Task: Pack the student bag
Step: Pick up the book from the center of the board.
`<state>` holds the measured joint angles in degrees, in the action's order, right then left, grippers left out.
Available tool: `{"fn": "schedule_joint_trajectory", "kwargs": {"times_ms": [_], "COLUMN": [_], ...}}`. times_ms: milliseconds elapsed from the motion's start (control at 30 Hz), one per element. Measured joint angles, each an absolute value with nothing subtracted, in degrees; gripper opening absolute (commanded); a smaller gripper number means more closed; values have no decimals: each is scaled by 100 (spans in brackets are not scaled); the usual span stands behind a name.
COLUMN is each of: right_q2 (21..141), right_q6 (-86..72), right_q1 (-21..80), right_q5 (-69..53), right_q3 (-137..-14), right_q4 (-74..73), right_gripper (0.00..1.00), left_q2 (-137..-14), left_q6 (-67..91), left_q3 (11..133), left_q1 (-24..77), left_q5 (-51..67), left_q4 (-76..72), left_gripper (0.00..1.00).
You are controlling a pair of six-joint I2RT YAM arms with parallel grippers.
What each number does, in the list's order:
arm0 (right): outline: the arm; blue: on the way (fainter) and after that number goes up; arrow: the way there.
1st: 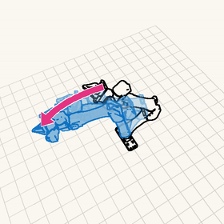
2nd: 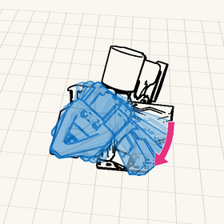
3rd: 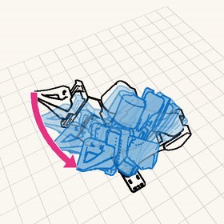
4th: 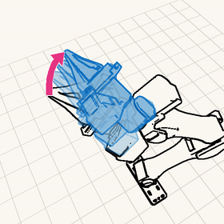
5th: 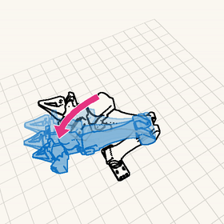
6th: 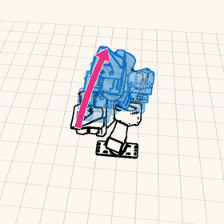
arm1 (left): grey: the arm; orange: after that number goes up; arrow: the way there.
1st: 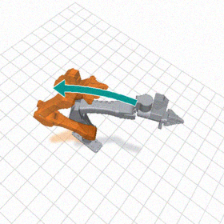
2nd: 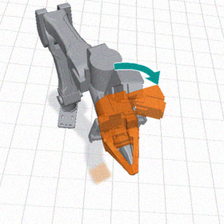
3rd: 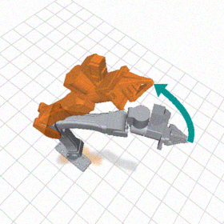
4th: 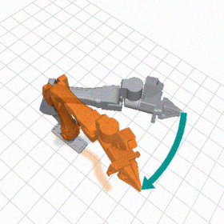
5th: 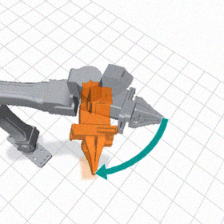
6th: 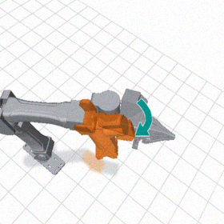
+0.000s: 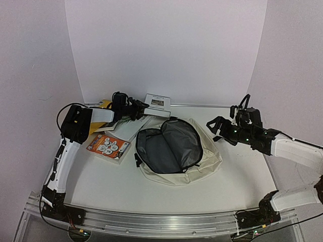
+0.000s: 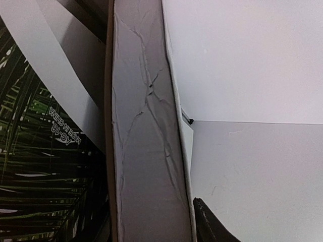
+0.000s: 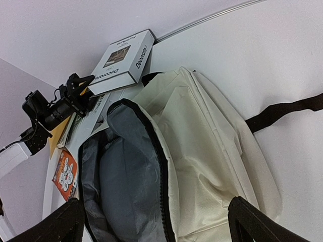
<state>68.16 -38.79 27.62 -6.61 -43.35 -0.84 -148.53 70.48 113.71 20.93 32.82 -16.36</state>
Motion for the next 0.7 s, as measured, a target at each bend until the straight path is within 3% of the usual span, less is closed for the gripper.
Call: {"fn": "schedule_joint_trajectory", "kwargs": {"times_ms": [267, 700], "right_q2": [6796, 6573], "right_q6": [-3879, -3876], "right_q1": [2762, 2762], "right_q5": [-624, -541], "right_q3": [-4335, -4335], "right_q4": [-167, -281], "right_gripper": [98, 98], "left_q2": [-14593, -12770], "left_q6": [7043, 6836], "left_q3": [10580, 8862], "left_q1": [2093, 2078], "left_q5": [3271, 3153], "left_q4": [-2418, -2915], "left_gripper": [37, 33]}}
